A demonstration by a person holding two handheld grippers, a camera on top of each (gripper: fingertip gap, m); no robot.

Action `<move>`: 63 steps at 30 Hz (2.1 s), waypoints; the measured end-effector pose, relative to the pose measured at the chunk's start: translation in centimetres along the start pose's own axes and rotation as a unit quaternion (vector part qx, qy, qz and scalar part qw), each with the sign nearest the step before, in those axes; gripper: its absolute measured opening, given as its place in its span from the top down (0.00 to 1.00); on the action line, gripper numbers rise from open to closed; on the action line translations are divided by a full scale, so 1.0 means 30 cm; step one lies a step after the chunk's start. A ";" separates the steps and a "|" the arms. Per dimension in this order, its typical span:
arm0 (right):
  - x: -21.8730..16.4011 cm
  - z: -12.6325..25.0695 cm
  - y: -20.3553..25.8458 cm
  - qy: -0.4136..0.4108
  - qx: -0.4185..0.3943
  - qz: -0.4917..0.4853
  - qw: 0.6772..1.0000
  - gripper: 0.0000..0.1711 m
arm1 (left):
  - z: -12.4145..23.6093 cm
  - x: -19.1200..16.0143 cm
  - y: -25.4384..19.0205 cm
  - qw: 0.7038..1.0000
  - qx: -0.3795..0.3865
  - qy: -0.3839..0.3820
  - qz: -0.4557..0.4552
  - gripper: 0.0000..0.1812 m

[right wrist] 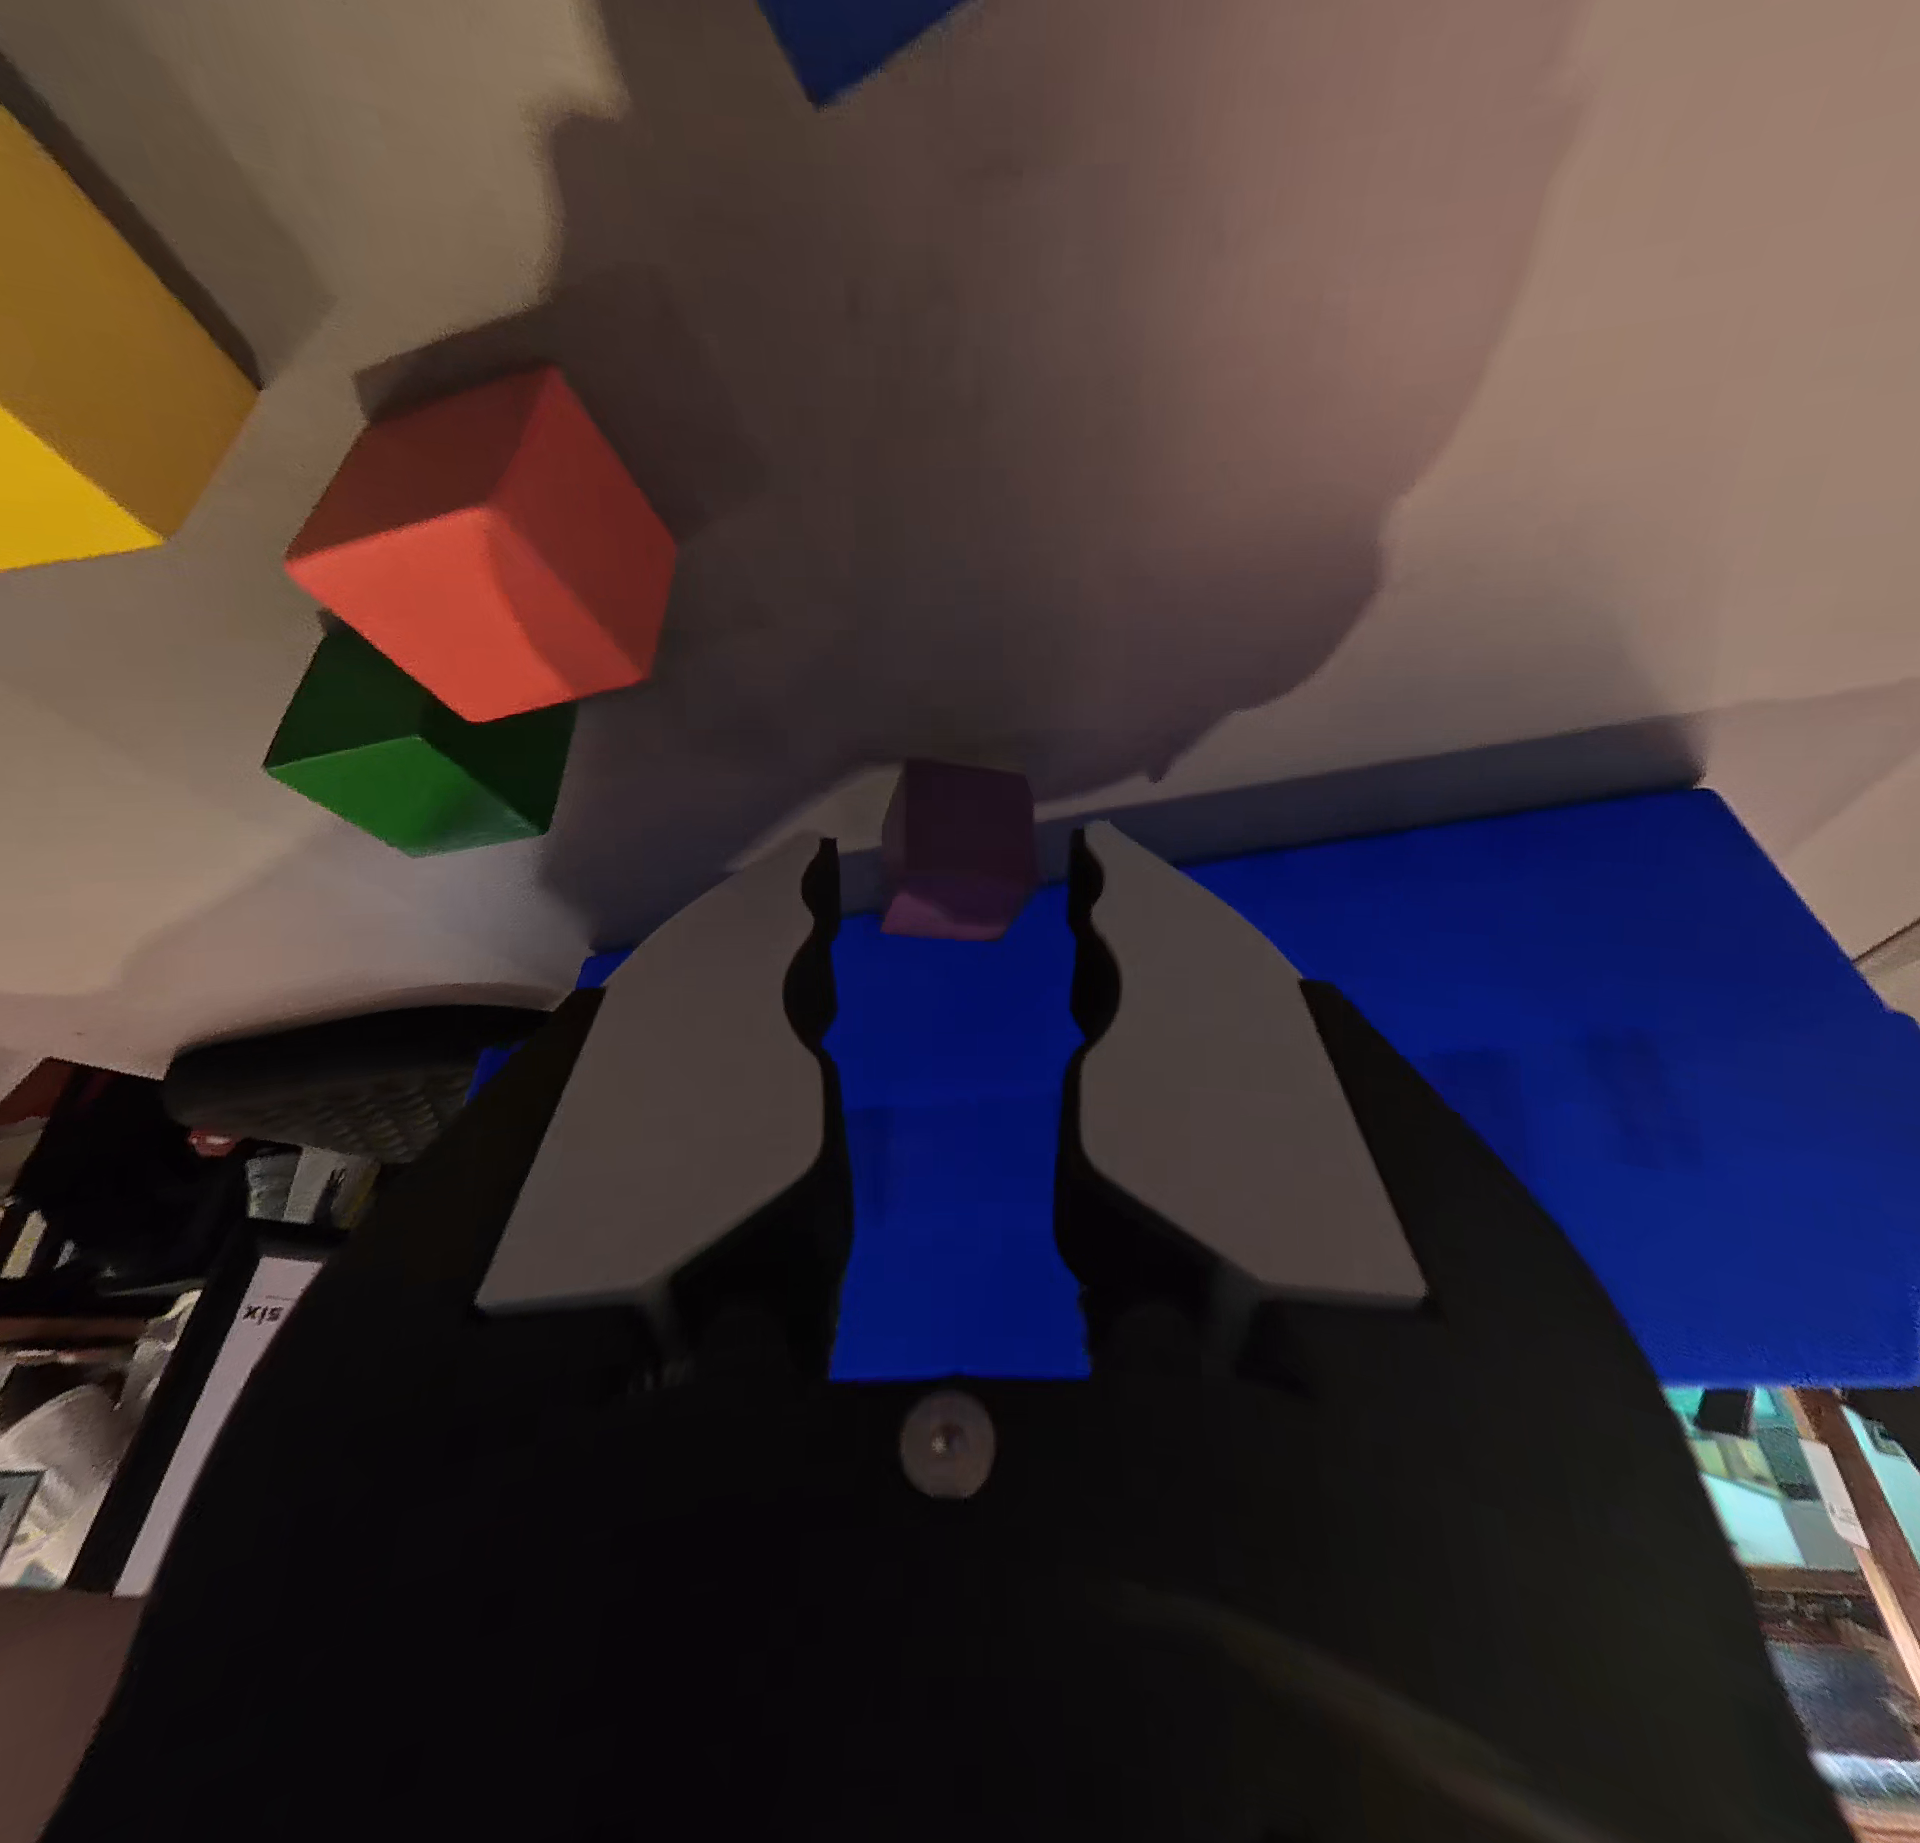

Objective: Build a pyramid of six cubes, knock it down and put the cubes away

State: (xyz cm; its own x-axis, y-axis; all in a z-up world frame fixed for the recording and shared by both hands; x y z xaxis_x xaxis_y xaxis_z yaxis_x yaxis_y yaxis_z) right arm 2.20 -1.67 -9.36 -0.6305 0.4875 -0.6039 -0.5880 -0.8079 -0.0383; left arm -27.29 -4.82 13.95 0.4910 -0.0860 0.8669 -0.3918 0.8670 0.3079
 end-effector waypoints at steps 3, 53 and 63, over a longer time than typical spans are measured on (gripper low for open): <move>-0.001 -0.021 -0.005 0.019 0.005 -0.004 1.000 0.75 | 0.009 0.000 0.005 1.000 0.000 -0.003 0.001 0.89; -0.457 -0.116 -0.235 -0.547 -0.010 -0.248 0.799 0.78 | -0.095 -0.041 -0.006 0.998 0.017 0.066 -0.016 0.89; -0.241 0.204 0.273 -0.366 -0.125 0.019 0.922 0.73 | -0.069 -0.040 0.003 0.998 0.023 0.063 -0.013 0.89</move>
State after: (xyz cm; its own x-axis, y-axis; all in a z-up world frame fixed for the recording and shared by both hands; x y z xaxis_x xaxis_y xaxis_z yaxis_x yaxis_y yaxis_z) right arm -1.16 -9.78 -0.44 -0.8754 0.4756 0.0866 -0.4804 -0.8359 -0.2655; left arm -26.30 -3.63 12.14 0.5937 -0.0426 0.8035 -0.4123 0.8414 0.3493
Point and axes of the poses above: each gripper's, where its closed fingertips meet, z back along the fingers, x out of its top, y = z × x across the jaws, the point moved 6 cm from there along z, back along the fingers, and after that the axes turned 10 degrees about y, right-handed, at the moved point
